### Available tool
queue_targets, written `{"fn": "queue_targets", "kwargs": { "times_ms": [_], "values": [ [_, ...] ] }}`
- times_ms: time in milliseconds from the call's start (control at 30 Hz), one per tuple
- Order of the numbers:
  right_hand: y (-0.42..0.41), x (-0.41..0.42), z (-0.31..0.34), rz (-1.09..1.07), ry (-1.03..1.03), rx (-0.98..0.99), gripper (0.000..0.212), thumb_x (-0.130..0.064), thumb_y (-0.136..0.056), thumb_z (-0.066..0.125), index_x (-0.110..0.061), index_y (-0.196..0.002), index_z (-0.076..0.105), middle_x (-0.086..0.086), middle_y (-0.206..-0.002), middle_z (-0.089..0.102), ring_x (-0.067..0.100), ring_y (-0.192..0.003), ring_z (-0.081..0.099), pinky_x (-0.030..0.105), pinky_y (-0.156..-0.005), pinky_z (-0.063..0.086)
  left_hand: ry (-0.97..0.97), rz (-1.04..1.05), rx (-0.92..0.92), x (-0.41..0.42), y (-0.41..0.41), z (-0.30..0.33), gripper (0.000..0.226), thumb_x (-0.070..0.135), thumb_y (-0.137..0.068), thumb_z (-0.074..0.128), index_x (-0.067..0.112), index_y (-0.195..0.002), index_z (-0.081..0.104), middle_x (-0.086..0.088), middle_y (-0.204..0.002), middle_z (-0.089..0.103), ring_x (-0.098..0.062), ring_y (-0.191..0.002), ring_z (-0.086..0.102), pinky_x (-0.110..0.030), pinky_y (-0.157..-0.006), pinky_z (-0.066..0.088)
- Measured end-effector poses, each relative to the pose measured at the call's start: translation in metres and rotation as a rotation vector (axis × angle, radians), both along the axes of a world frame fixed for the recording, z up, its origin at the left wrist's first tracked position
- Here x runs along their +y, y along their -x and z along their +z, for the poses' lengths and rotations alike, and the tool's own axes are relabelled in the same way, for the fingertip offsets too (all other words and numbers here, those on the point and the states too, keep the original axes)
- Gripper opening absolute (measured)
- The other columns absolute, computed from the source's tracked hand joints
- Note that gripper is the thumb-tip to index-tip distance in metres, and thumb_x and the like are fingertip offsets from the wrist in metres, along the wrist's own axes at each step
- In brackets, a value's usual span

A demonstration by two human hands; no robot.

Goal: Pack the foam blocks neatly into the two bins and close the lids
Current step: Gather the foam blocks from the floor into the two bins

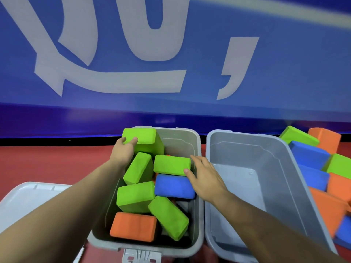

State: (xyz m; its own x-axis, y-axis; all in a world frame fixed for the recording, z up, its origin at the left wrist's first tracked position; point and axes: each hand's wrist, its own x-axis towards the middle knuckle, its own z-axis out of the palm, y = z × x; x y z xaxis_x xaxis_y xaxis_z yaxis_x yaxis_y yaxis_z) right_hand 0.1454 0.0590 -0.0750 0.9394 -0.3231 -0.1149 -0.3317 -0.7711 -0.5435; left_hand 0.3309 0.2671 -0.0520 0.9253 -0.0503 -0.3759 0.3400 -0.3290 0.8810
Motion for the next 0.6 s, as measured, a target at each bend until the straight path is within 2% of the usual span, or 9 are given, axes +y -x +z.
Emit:
{"fn": "queue_targets", "kwargs": {
  "times_ms": [67, 267, 367, 500, 600],
  "values": [
    [0.006, 0.0, 0.009, -0.002, 0.005, 0.009, 0.063, -0.049, -0.104, 0.041, -0.023, -0.159, 0.024, -0.005, -0.158, 0.03, 0.017, -0.145, 0.03, 0.034, -0.118, 0.03, -0.104, -0.057, -0.071, 0.004, 0.011, 0.008, 0.064, 0.04, -0.1, 0.058, 0.012, -0.153, 0.036, -0.01, -0.157, 0.04, -0.029, -0.142, 0.04, -0.042, -0.117, 0.031],
    [0.035, -0.003, 0.04, -0.005, 0.046, 0.016, 0.062, -0.05, -0.104, 0.04, -0.024, -0.159, 0.024, -0.006, -0.16, 0.03, 0.019, -0.145, 0.033, 0.037, -0.118, 0.031, -0.335, -0.326, -0.25, 0.001, 0.063, 0.032, 0.063, 0.039, -0.098, 0.061, 0.006, -0.148, 0.044, -0.015, -0.152, 0.045, -0.028, -0.14, 0.044, -0.037, -0.116, 0.034],
    [0.059, -0.008, 0.057, 0.001, 0.078, 0.029, 0.062, -0.05, -0.104, 0.04, -0.026, -0.159, 0.024, -0.006, -0.162, 0.028, 0.019, -0.146, 0.031, 0.035, -0.119, 0.028, -0.464, -0.541, -0.384, -0.012, 0.106, 0.042, 0.061, 0.042, -0.099, 0.058, 0.009, -0.149, 0.044, -0.012, -0.155, 0.039, -0.026, -0.143, 0.039, -0.034, -0.118, 0.029],
    [0.105, -0.026, 0.078, 0.029, 0.19, 0.049, 0.063, -0.055, -0.103, 0.039, -0.03, -0.159, 0.023, -0.005, -0.164, 0.027, 0.02, -0.148, 0.029, 0.036, -0.121, 0.024, -0.533, -0.782, -0.547, -0.051, 0.157, 0.05, 0.061, 0.046, -0.099, 0.054, 0.015, -0.15, 0.042, -0.008, -0.159, 0.032, -0.023, -0.147, 0.031, -0.032, -0.119, 0.022],
    [0.153, -0.053, 0.093, 0.002, 0.254, 0.086, 0.065, -0.057, -0.102, 0.04, -0.03, -0.159, 0.023, -0.005, -0.165, 0.025, 0.02, -0.149, 0.028, 0.036, -0.122, 0.022, -0.497, -0.907, -0.651, -0.095, 0.194, 0.059, 0.063, 0.049, -0.098, 0.053, 0.017, -0.151, 0.041, -0.005, -0.159, 0.033, -0.02, -0.146, 0.032, -0.031, -0.119, 0.023]
  ]
}}
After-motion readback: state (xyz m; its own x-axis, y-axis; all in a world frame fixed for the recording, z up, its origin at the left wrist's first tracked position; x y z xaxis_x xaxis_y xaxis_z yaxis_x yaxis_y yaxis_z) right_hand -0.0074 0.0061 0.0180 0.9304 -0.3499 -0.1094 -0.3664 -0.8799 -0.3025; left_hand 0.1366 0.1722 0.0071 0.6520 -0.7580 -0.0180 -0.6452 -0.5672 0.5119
